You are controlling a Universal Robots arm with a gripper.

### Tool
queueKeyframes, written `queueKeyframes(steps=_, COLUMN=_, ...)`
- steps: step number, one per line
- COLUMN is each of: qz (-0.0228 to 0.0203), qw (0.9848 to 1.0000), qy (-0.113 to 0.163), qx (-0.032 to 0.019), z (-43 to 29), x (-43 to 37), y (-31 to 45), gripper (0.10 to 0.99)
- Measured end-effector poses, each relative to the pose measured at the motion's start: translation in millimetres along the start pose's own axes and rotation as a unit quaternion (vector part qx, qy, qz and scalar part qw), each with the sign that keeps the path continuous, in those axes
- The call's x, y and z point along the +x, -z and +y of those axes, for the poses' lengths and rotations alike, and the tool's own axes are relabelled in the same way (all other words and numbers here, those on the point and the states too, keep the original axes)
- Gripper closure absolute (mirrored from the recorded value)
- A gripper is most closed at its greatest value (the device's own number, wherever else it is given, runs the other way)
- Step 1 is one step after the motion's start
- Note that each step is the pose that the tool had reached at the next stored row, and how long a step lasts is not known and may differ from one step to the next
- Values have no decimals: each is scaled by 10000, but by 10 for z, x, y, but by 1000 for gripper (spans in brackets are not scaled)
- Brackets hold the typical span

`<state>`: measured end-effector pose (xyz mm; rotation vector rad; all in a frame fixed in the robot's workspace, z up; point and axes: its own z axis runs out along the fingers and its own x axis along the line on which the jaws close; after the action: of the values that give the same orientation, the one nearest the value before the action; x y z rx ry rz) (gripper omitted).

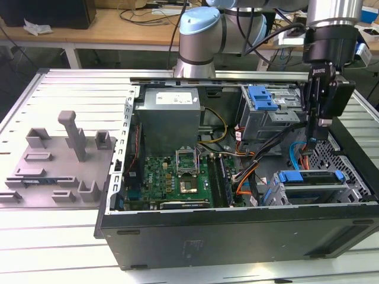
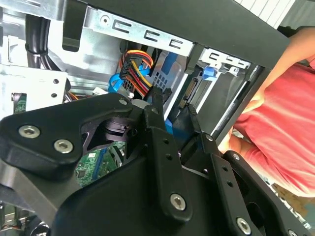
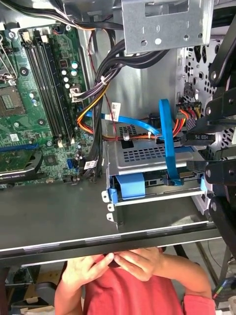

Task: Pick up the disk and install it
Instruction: 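Insert the first disk wire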

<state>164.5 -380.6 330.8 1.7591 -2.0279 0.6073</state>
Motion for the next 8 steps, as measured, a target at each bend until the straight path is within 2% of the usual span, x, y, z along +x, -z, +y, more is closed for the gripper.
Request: queueKeyframes(steps=8, qz=51, qw=10000, qy=16, qx=18, z=13, x=-43, y=10, gripper=733)
